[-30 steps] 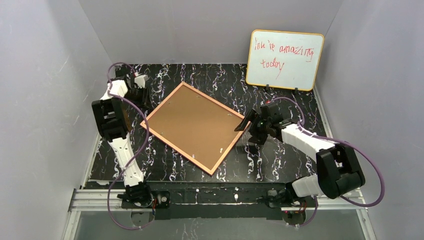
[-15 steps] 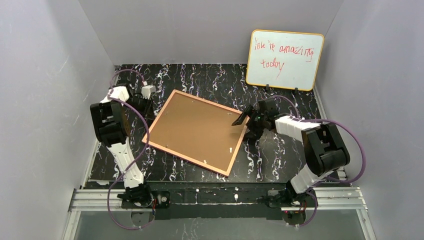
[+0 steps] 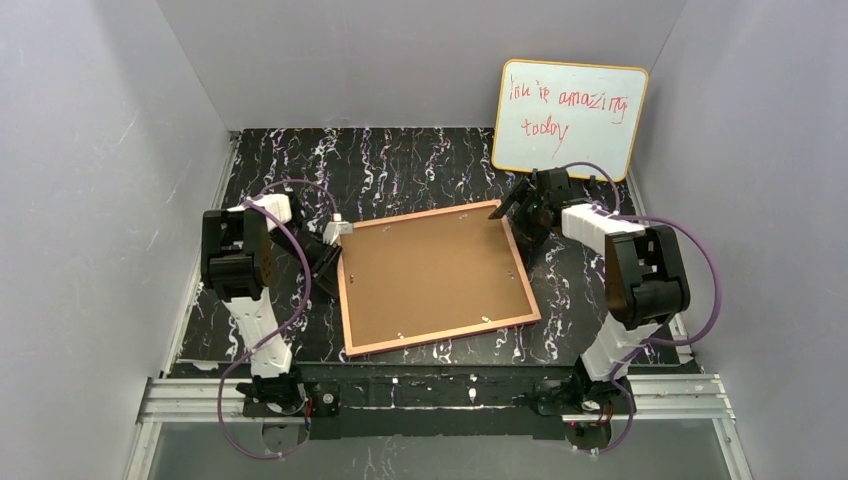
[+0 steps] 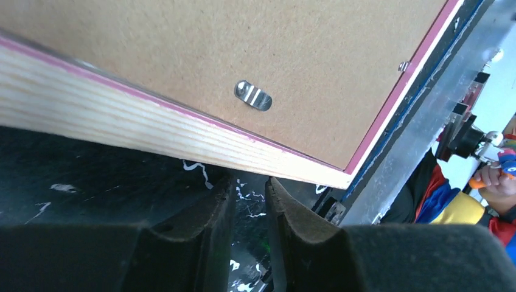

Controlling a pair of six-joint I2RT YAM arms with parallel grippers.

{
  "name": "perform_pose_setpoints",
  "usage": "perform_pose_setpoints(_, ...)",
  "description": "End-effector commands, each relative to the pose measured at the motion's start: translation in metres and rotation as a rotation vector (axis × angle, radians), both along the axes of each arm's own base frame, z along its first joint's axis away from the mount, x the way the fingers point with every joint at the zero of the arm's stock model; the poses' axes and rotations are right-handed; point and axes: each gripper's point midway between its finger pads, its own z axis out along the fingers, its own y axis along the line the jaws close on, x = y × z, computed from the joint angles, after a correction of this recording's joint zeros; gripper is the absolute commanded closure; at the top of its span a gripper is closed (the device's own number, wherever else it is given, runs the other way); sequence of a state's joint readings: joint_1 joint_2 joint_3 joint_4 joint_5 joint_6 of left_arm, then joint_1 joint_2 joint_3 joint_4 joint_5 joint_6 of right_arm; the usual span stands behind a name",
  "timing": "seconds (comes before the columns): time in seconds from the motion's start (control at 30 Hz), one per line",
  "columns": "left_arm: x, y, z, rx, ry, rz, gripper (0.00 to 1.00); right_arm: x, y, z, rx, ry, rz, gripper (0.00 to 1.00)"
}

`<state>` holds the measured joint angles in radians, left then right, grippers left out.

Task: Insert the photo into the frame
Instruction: Adjust the photo frame at the center of the board.

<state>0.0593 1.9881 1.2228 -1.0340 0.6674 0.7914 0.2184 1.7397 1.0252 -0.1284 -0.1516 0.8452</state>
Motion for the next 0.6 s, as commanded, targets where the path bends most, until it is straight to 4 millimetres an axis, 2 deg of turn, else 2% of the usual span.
perform_pose_setpoints(0.0,-0.002,-0.007,0.013,-0.078,0.009,0.01,0.75,-0.002,0.008,0.05,-0.013,-0.076,0.017,0.01)
perform_pose_setpoints(0.07,0.007,-0.002,0.021,-0.103,0.007,0.051,0.74,-0.002,-0.002,0.068,-0.046,-0.125,-0.022,0.02)
perform_pose_setpoints(0.13,0.015,0.002,0.03,-0.13,0.016,0.094,0.7,-0.004,-0.004,0.083,-0.046,-0.171,-0.031,0.07)
perform_pose_setpoints(0.2,0.019,0.002,0.034,-0.155,0.02,0.128,0.67,-0.009,0.004,0.095,-0.035,-0.2,-0.01,0.1)
perform_pose_setpoints(0.27,0.022,-0.001,0.033,-0.162,0.029,0.158,0.64,-0.015,0.022,0.101,-0.017,-0.218,0.037,0.12)
perform_pose_setpoints(0.33,0.025,-0.003,0.029,-0.166,0.036,0.187,0.64,-0.022,0.051,0.106,0.035,-0.245,0.114,0.14)
perform_pose_setpoints(0.43,0.029,-0.005,0.017,-0.16,0.068,0.236,0.66,-0.04,0.107,0.103,0.15,-0.243,0.251,0.17)
perform_pose_setpoints(0.47,0.029,-0.006,0.015,-0.168,0.082,0.244,0.67,-0.053,0.135,0.098,0.183,-0.23,0.317,0.18)
perform_pose_setpoints(0.57,0.03,-0.009,0.009,-0.184,0.118,0.262,0.7,-0.076,0.195,0.076,0.225,-0.163,0.455,0.22)
